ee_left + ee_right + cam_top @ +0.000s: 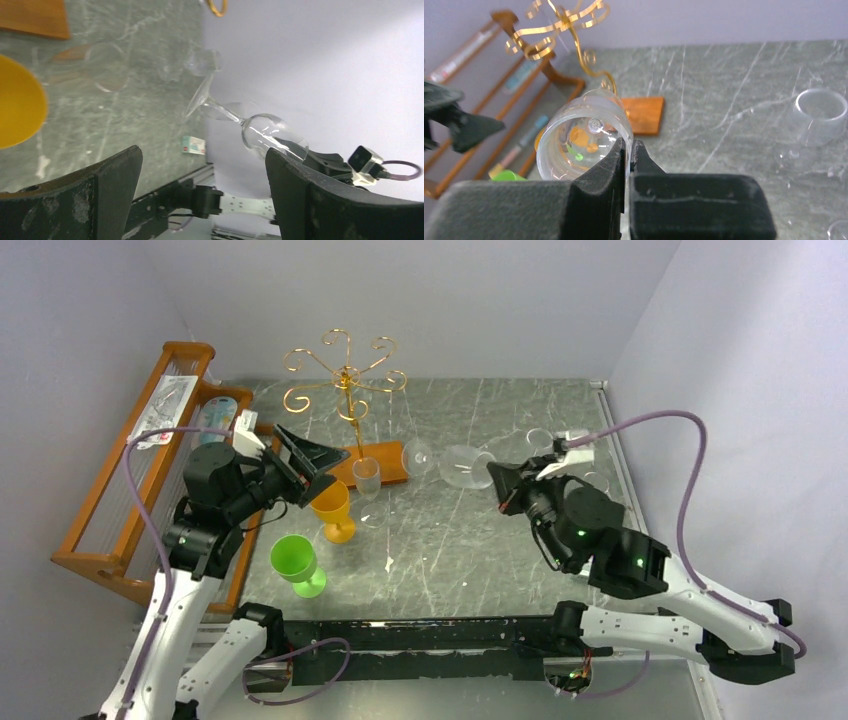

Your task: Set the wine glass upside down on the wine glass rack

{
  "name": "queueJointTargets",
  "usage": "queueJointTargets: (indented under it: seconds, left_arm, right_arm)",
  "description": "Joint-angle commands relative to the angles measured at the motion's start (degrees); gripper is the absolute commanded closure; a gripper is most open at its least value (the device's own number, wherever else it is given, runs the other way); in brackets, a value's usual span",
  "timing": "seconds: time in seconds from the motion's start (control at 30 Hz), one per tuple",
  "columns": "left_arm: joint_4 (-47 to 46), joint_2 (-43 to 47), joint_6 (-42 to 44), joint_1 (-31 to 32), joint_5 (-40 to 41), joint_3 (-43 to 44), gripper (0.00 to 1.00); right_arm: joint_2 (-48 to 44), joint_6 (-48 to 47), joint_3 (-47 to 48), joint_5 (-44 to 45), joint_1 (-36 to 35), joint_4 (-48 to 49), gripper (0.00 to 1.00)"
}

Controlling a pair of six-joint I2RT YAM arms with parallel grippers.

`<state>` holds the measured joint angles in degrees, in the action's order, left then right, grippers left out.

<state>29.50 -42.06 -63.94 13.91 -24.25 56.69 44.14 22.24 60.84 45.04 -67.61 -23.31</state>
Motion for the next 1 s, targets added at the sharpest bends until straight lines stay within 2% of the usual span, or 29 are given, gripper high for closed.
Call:
queueJointTargets:
  seconds: [0.0, 0.17, 0.4, 0.5, 0.63, 0.83, 0.97]
  left_arm:
    - [-15.09, -3.01, -7.11, 0.2, -6.55, -0.52, 0.03]
    - [-18.75, -8.13, -8.52, 5.62, -0.88, 4.64, 0.03]
    - [-25.66, -17.8, -11.67, 22.22, 9.25, 8.49, 0.03]
    - [-28.92, -21.24, -14.31, 27.1, 13.87, 9.09, 0.11]
    - [-34.95, -24.82, -18.53, 31.28, 20.1, 9.3, 0.17]
    - [-45.36, -28.92, -24.37, 35.62, 24.16, 8.19, 0.15]
    - [-48.83, -29.14, -26.1, 37.23, 28.57, 7.37, 0.16]
  right_arm:
    - [-2.63, -4.65, -2.2, 4.55, -0.3, 14.8, 1.0]
    - [-3.1, -7.36, -4.1, 6.51, -0.26, 22.8, 1.0]
    - [-4.97, -9.57, -6.93, 7.62, -0.28, 32.52, 1.0]
    - [-6.96, -9.98, -8.28, 4.79, -0.3, 34.42, 1.0]
    - [-9.93, -10.22, -10.57, 0.8, -0.31, 36.03, 1.0]
    - [-13.86, -8.68, -13.06, -2.41, -0.28, 36.07, 1.0]
    - [-15.07, -8.4, -14.17, -3.38, -0.28, 36.04, 1.0]
